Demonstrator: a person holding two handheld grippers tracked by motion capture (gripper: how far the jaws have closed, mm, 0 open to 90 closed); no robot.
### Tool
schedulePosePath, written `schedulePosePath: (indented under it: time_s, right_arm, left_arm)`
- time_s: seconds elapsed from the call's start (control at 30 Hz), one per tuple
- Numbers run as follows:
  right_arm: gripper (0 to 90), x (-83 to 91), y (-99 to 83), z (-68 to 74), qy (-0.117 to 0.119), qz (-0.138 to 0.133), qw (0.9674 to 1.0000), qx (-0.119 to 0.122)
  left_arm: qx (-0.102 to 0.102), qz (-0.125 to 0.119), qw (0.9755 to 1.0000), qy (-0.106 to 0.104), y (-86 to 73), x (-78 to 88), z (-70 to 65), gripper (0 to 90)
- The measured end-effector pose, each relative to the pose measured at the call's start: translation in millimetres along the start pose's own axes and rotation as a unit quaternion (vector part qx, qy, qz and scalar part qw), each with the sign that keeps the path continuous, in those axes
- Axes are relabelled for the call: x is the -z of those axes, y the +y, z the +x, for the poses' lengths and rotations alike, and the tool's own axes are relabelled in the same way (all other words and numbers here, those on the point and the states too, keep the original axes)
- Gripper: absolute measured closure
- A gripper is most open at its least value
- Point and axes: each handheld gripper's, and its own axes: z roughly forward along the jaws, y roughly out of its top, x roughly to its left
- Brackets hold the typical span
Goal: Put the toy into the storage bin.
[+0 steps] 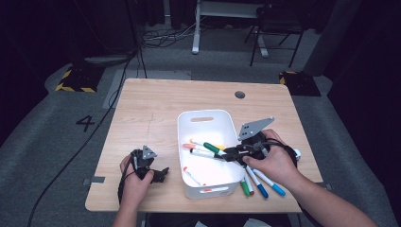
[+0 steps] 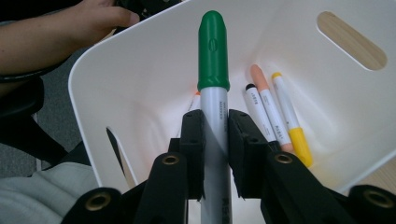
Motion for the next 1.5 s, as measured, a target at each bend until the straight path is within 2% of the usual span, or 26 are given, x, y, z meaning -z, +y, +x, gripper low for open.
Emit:
schedulePosePath:
  time_s: [0.27,0.73,0.9,1.07,1.1,1.13,1.2,1.5]
  right_arm:
    - [77.2,-10.3,2.1,7.7,0.015,0.009,0.9998,0.009]
    - [77.2,-24.1,-4.9,12.1,0.022,0.052,0.9982,0.021]
    - [77.1,-34.6,-4.7,11.5,0.023,0.086,0.9958,0.022]
    - [77.1,-45.5,-5.0,9.2,0.024,0.109,0.9931,0.038]
    - [77.1,-45.7,-4.2,11.2,0.018,0.124,0.9917,0.026]
    - [77.1,-46.6,-3.5,10.5,0.018,0.122,0.9917,0.034]
    - [77.1,-47.3,-2.5,11.9,0.017,0.137,0.9902,0.023]
    - [77.0,-57.6,-0.8,16.5,0.015,0.178,0.9836,0.029]
  left_arm:
    - [0.0,0.0,1.0,0.0,0.0,0.0,0.0,0.1]
    - [0.0,0.0,1.0,0.0,0.0,0.0,0.0,0.1]
    - [0.0,0.0,1.0,0.0,0.0,0.0,0.0,0.1]
    - [0.0,0.0,1.0,0.0,0.0,0.0,0.0,0.1]
    - [0.0,0.0,1.0,0.0,0.0,0.0,0.0,0.1]
    - [0.0,0.0,1.0,0.0,0.0,0.0,0.0,0.1]
    - [0.0,0.0,1.0,0.0,0.0,0.0,0.0,0.1]
    - [0.0,0.0,1.0,0.0,0.0,0.0,0.0,0.1]
